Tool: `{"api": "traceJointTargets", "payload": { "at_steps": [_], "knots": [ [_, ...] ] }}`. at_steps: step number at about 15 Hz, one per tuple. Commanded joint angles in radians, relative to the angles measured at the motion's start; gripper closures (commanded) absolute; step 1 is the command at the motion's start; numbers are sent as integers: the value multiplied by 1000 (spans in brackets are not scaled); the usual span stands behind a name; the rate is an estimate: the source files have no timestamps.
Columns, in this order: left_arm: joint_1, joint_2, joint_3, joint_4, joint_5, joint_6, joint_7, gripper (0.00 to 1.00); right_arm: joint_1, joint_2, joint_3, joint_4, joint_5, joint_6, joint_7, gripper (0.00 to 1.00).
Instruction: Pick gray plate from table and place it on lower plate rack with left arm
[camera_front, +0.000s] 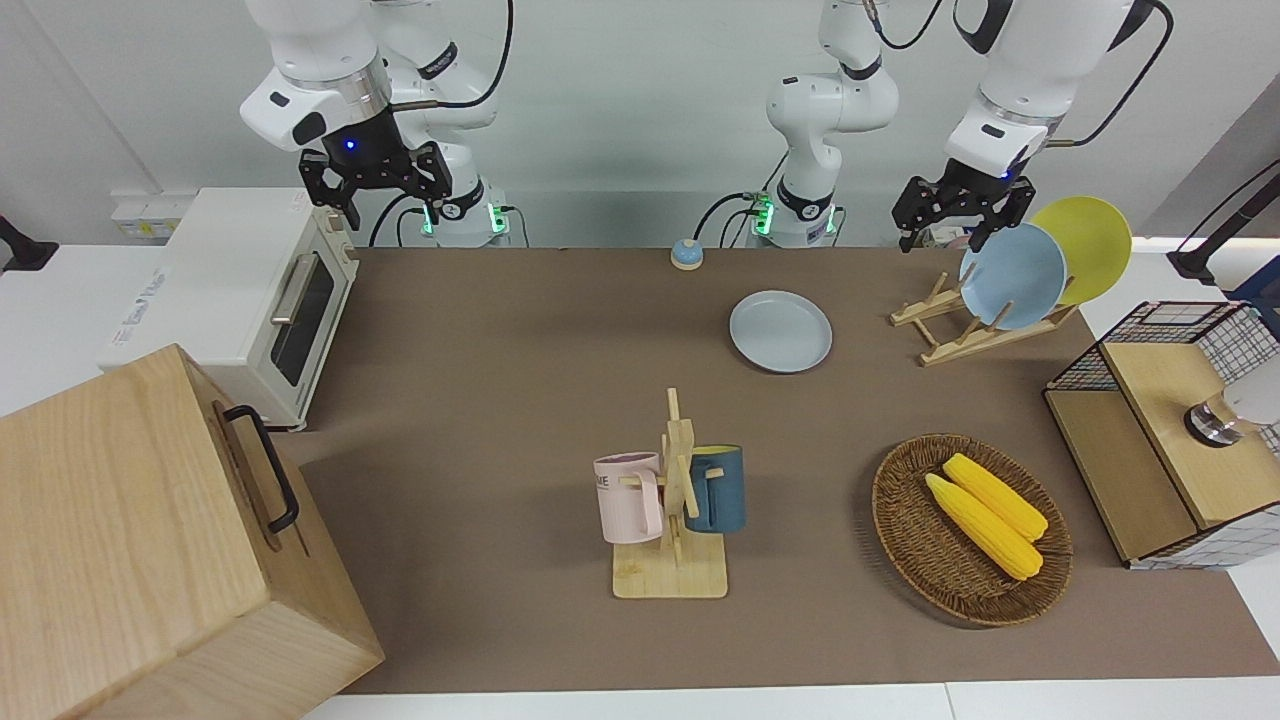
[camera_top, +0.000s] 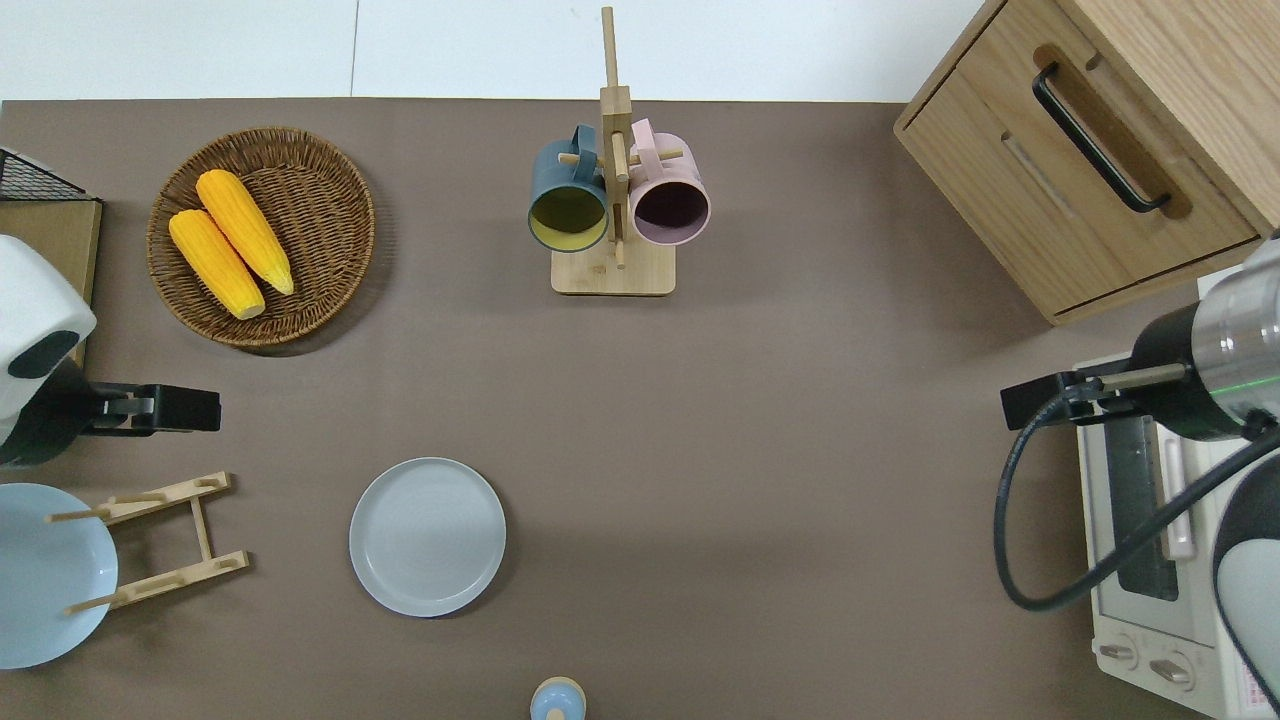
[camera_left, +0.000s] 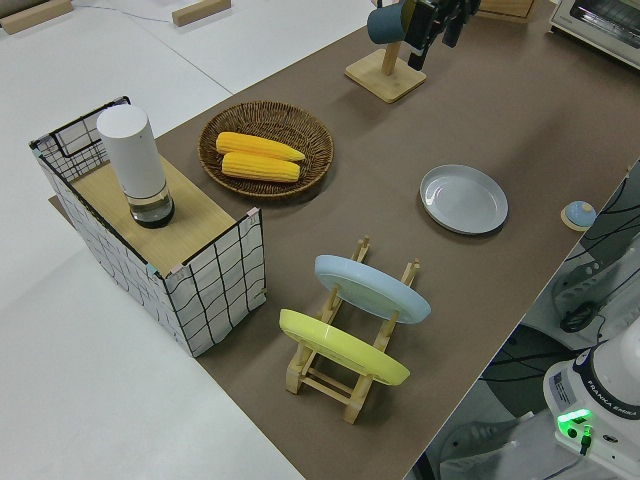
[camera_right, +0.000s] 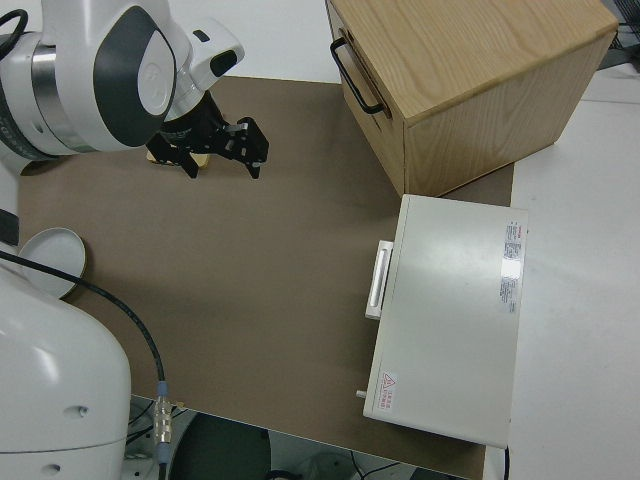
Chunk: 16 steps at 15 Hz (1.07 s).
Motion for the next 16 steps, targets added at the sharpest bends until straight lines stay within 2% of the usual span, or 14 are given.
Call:
{"api": "traceJointTargets", "payload": {
  "at_steps": [1, 4, 7, 16],
  "knots": [
    [-3, -18, 2, -22, -12, -13, -6, 2, -10, -2, 6, 6, 10, -13, -1, 11],
    [0, -66, 0, -135, -13, 52, -6, 2, -10, -2, 4, 6, 10, -13, -1, 11],
    [0, -142, 0, -316, -16, 187, -8, 2, -10, -2, 6, 6, 10, -13, -1, 11],
    [-11, -158, -3, -595, -45, 482, -14, 2, -10, -2, 6, 6, 10, -13, -1, 11]
  ]
}}
